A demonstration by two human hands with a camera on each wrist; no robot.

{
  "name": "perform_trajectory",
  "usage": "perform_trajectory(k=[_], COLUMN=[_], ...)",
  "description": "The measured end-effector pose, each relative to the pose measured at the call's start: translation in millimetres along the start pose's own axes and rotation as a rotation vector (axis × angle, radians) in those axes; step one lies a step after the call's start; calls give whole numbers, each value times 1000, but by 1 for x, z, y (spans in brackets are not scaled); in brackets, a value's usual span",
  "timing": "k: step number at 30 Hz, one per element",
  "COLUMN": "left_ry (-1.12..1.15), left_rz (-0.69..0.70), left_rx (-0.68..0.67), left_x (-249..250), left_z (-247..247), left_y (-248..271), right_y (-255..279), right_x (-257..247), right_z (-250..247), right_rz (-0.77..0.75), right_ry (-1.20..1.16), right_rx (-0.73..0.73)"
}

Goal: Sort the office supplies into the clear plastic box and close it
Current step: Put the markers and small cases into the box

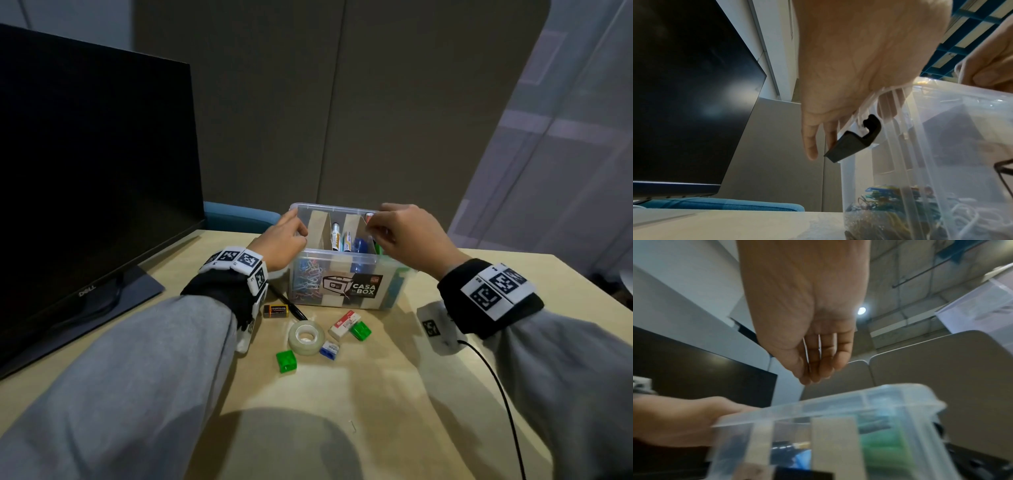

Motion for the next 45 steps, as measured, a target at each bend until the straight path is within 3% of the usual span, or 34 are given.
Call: perform_trajectory(k=[3,6,8,13,20,26,29,32,34,37,45], left_ry=[-6,-5,-2,2,30,39,43,65,68,70,88], left_rz=[8,2,-4,-6,-3,0,1,-1,-1,0,5], left_rx=[9,9,7,-3,-10,-16,-14,-14,-11,-9,-8], left_x=[1,-2,-4,-7,-9,-10,-10,-9,-9,-9,-11], left_z=[-1,0,1,2,3,5,4,4,4,5,6], left_y=[0,-3,-6,-10,-12,-13,-12,-11,-12,-13,-14], right_y=[-1,16,32,45,44,29,15,16,22,29,22], right_x=[-25,-54,-64,-65,-59,-52,-34,5,30,51,46], right_z=[1,37,63,93,98,49,9,-14,-6,17,26], right_rz=[-65,-55,18,157,187,92,137,345,490,607,579], right_ry=[-106,-176,-113,-83,-130,-407,-559,-581,-597,-536,-584], right_rx=[-89,-524,-719,-765,-785,-598,-225,169,177,35,-31])
Point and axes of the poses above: each hand's wrist, its own y-axis away from the middle knuckle, its own z-axis out of the palm, x = y × z, the point moved 6 cm from there along -y, towards the middle knuckle, and after that the axes turned 13 degrees about -z, right-handed, at the moved point
